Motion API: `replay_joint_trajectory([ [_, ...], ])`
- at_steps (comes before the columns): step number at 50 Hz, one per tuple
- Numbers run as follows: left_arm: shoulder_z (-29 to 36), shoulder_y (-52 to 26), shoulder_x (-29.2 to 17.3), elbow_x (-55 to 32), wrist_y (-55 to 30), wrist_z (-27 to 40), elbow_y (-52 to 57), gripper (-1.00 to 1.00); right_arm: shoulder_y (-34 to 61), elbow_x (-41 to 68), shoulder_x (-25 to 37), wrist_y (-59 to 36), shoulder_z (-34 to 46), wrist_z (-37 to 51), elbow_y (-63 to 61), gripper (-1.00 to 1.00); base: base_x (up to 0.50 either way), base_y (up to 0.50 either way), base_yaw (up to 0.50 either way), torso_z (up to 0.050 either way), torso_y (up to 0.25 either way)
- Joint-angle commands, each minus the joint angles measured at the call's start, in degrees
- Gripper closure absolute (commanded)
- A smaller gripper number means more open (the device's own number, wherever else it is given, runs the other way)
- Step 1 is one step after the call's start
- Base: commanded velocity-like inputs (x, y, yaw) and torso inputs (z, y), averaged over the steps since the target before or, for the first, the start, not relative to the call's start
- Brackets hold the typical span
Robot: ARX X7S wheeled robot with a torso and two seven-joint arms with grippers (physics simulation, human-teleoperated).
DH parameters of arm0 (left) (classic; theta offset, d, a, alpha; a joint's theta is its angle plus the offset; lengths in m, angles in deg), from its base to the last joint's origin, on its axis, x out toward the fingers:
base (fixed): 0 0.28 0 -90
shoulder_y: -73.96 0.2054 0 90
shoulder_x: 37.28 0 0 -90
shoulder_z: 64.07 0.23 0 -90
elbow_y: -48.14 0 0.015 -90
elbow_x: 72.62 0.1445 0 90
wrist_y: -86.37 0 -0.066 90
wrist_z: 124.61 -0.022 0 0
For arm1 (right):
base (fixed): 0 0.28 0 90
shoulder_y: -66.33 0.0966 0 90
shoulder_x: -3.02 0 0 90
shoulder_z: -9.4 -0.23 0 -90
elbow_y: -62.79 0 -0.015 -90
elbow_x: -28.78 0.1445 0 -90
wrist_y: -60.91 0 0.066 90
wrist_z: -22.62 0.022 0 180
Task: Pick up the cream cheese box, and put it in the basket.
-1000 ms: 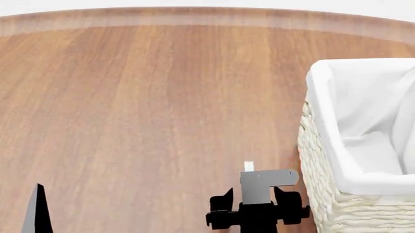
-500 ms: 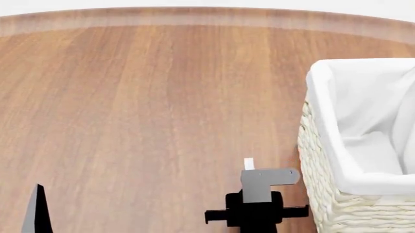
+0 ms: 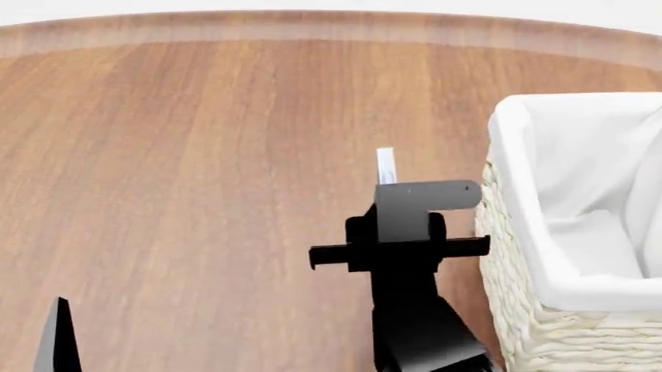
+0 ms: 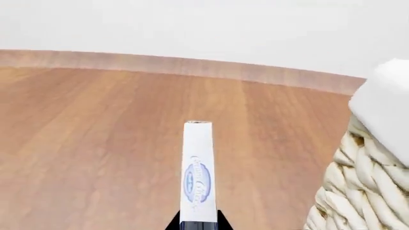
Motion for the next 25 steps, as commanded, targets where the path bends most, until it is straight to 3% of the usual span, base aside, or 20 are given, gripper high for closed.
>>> replay_joint_trajectory([
  [1, 0.45, 1.18, -0.57, 0.31, 1.14, -0.14, 0.17, -1.0, 0.28, 0.96, 6.58, -9.28, 1.88, 7.28, -23.27, 1.0, 0.0, 0.0, 0.0, 0.0, 0.0],
  [14, 0.33, 0.52, -0.94, -0.33, 1.29, -0.22, -0.91, -1.0, 2.53, 2.56, 8.65, -13.16, 1.59, 9.33, -32.49, 1.0, 0.0, 0.0, 0.0, 0.0, 0.007],
  [25, 1.02, 0.8, -1.18, 0.1, 0.86, 0.12, 0.25, -1.0, 4.51, 4.89, 11.68, -18.07, 0.87, 13.02, -44.82, 1.0, 0.0, 0.0, 0.0, -0.002, 0.202],
])
